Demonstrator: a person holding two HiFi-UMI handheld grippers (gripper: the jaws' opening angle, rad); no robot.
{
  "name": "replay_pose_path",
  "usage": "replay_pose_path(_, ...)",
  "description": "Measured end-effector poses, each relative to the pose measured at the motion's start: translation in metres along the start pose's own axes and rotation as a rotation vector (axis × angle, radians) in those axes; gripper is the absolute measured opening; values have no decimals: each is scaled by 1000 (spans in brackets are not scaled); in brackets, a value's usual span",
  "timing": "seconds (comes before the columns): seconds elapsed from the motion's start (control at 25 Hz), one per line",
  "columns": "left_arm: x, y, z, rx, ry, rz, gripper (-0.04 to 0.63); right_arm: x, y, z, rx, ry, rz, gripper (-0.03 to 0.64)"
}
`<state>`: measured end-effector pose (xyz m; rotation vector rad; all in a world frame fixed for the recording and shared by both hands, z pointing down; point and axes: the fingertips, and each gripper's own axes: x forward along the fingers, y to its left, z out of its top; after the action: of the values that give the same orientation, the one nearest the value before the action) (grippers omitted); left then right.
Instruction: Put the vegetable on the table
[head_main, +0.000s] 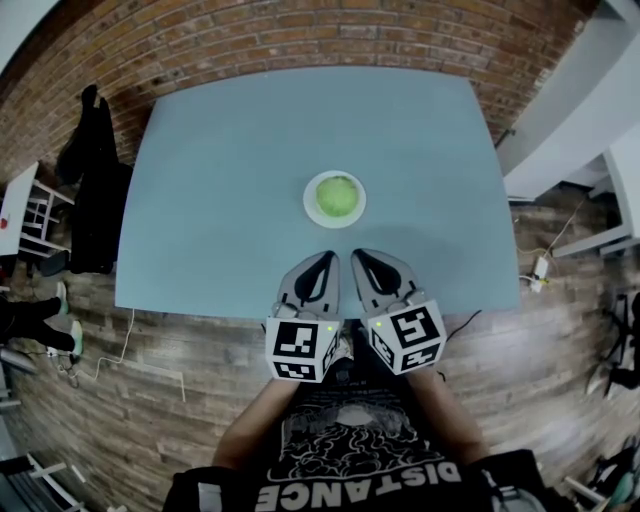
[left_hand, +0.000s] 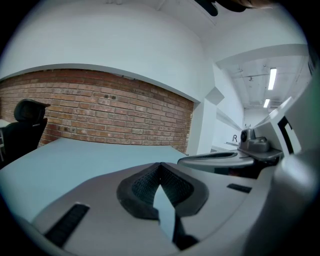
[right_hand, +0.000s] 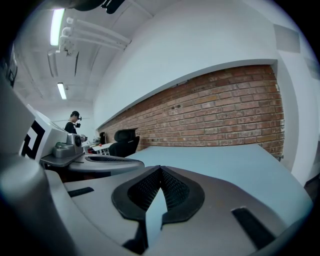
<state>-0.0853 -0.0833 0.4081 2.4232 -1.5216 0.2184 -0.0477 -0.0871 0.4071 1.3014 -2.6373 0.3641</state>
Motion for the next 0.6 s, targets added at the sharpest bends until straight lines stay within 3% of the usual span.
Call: replay_pose_path(0.6, -9, -10, 4, 11, -18, -12, 2, -13, 7, 1, -19, -18, -14, 8)
